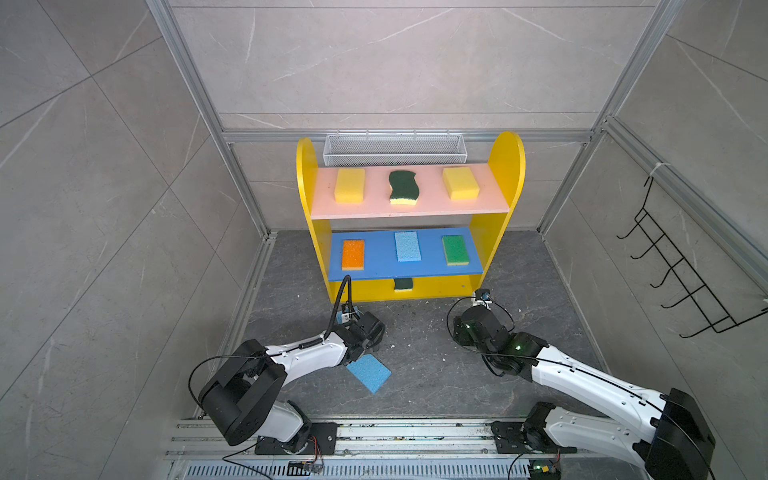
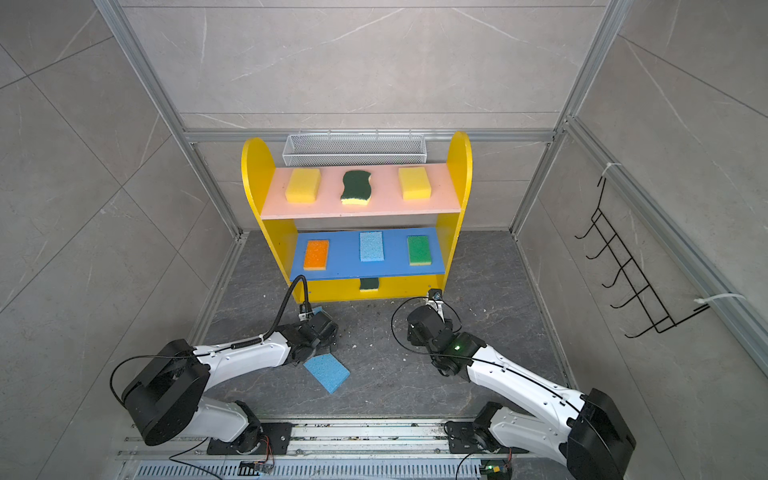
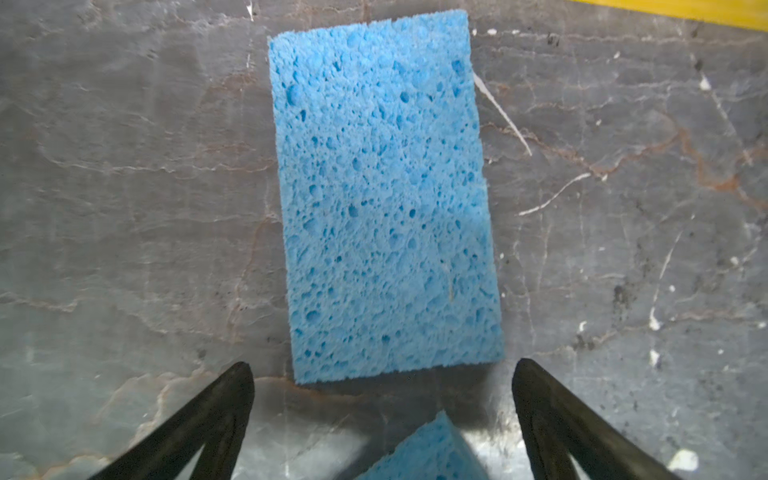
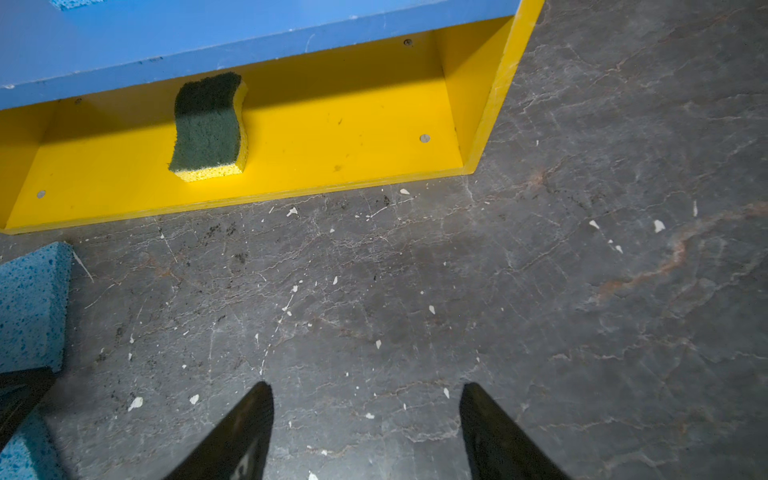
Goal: Place and organize the cleaning sponges onto the shelf
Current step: 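Lower the left gripper onto the farther light-blue sponge and close on it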
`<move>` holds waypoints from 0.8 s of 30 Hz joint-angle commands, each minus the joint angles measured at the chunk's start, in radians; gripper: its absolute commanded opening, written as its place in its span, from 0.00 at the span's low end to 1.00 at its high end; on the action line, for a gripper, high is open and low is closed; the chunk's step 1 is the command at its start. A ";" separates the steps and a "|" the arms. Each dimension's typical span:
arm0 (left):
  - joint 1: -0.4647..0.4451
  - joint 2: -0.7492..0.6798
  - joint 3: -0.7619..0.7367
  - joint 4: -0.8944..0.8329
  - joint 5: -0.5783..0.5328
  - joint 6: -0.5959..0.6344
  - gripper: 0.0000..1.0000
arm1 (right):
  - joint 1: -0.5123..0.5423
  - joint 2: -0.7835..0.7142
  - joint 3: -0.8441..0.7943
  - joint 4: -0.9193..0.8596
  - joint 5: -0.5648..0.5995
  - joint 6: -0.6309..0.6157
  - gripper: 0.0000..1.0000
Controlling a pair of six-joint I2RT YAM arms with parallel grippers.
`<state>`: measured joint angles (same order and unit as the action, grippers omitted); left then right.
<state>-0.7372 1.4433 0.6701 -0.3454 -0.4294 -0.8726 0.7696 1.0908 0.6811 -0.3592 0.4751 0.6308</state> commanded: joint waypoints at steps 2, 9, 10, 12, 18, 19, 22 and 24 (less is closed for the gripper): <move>0.034 0.002 -0.001 0.052 0.051 0.007 1.00 | -0.006 -0.006 0.025 -0.023 0.036 -0.023 0.73; 0.042 0.055 0.030 0.034 0.039 0.007 1.00 | -0.008 0.004 0.026 -0.018 0.043 -0.026 0.73; 0.042 0.066 0.039 0.023 0.036 0.003 1.00 | -0.008 0.006 0.026 -0.019 0.045 -0.028 0.73; 0.042 0.090 0.049 0.019 0.034 -0.002 1.00 | -0.007 0.009 0.028 -0.021 0.047 -0.029 0.73; 0.041 0.115 0.048 0.027 0.027 -0.028 0.94 | -0.010 0.008 0.028 -0.021 0.051 -0.031 0.73; 0.042 0.114 0.042 0.035 0.027 -0.030 0.93 | -0.010 0.009 0.028 -0.021 0.050 -0.031 0.73; 0.042 0.111 0.026 0.040 0.023 -0.048 0.90 | -0.011 0.016 0.026 -0.018 0.047 -0.030 0.73; 0.043 0.106 0.015 0.040 0.023 -0.063 0.88 | -0.011 0.021 0.027 -0.018 0.042 -0.031 0.73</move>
<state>-0.7002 1.5417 0.7113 -0.3050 -0.4175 -0.8948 0.7639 1.0981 0.6830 -0.3630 0.5053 0.6086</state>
